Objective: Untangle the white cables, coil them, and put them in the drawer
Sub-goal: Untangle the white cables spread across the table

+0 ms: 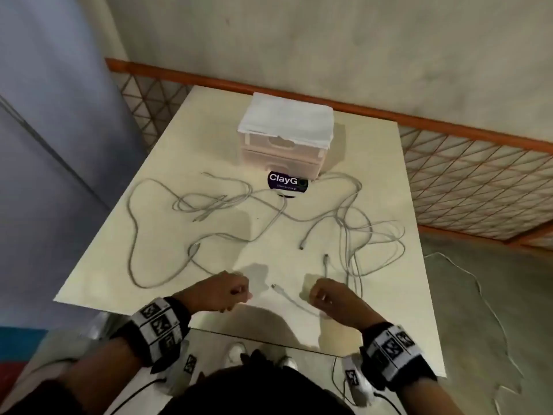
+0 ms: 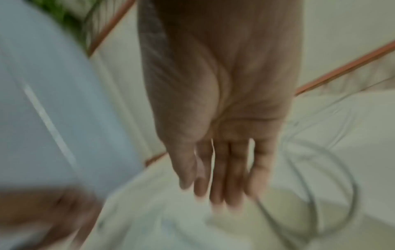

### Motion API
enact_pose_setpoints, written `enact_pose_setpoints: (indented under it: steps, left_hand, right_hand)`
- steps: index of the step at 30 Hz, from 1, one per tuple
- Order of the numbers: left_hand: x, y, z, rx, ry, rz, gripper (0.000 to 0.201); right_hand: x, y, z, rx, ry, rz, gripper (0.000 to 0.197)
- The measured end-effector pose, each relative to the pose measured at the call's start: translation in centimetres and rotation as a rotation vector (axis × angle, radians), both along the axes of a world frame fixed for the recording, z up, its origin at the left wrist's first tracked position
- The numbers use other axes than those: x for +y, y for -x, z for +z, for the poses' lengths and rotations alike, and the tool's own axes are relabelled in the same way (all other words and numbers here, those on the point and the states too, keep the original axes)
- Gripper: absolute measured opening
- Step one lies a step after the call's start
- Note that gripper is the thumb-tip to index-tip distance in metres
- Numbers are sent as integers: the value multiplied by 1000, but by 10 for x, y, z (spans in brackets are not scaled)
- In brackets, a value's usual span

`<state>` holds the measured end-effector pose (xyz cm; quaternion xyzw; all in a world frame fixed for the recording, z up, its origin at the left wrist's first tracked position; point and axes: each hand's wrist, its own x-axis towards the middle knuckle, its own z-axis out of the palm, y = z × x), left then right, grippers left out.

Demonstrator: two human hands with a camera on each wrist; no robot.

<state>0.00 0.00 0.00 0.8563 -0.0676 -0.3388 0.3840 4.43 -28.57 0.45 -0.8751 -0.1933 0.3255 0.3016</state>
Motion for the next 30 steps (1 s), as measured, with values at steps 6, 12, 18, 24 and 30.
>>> enact_pose_setpoints:
  steps: [6,12,18,24,30]
  left_hand:
    - [-45,-24,-25,-194,-33,-94,36]
    - [-41,-38,-11,-245,130,96,14]
    - [-19,-56,48,-223,490,366,7]
    - [11,-61,86,-285,897,661,17]
    - [54,-76,108,-375,1271,1143,31]
  right_hand:
    - [32,5,-13,-75,157,109,20]
    - [33,-4,5,-69,-182,-67,6]
    - [42,-8,27,-27,-312,-128,21]
    - [10,-25,24,-156,-225,-44,27]
    - [-26,-60,19,-265,-53,-44,28]
